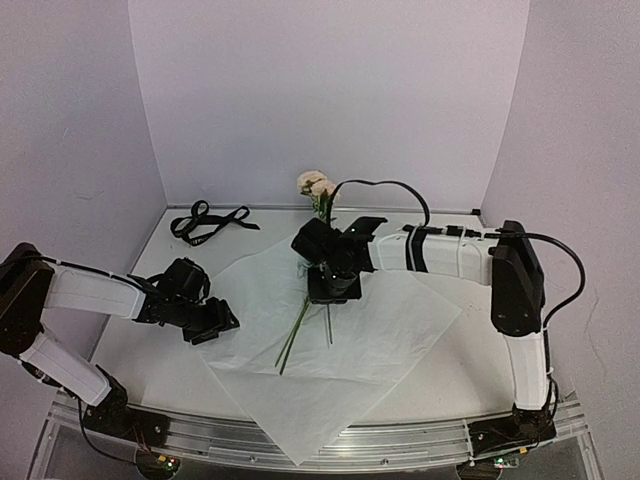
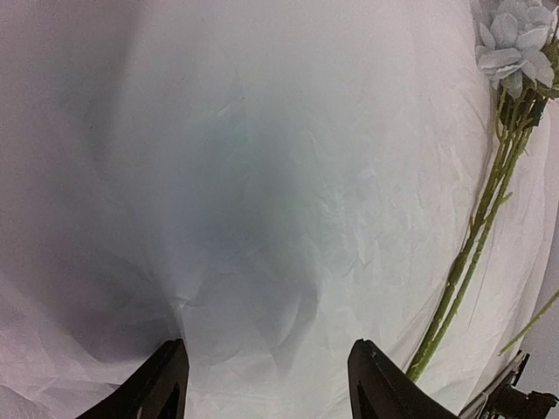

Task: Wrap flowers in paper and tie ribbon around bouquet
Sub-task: Place the fake flower on the flattened wrapping paper.

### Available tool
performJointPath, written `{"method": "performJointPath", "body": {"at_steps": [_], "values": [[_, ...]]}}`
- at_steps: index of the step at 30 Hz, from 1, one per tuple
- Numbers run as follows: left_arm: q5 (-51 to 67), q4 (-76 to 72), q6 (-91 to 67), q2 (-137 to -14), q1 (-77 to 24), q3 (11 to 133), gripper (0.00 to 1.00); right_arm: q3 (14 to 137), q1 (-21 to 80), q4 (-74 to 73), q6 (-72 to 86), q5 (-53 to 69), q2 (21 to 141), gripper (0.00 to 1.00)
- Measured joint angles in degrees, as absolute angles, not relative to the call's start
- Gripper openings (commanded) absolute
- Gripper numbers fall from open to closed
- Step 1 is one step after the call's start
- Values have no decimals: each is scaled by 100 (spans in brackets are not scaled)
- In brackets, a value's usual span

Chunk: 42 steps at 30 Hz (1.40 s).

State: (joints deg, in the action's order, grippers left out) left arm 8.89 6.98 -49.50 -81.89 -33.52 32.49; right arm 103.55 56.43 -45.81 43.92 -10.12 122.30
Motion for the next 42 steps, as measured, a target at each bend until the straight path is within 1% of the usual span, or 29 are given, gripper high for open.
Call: {"method": "performJointPath", "body": {"at_steps": [5,13,29,38,40,42], "values": [[891,698,-4950,-8189,-3352,3249,65,10355,5645,-4569,4719,-997,12585,0],[888,698,-4950,-8187,-3352,3249,65,10355,5593,-4416,5223,-797,12831,0],[887,694,-4954,-8189,-3352,3249,65,9848,5595,-4303,5809,-379,12646,0],[887,692,-4958,-8189,-3352,3249,65,9833,5690,-4370,5991,-152,12512,0],[886,687,-4958,-8193,-3352,3249,65,9825,5727,-4380,6027,-119,12496,3],[887,670,-4963,-8202,-3352,3249,65,9809,5766,-4386,6057,-85,12489,10]]}}
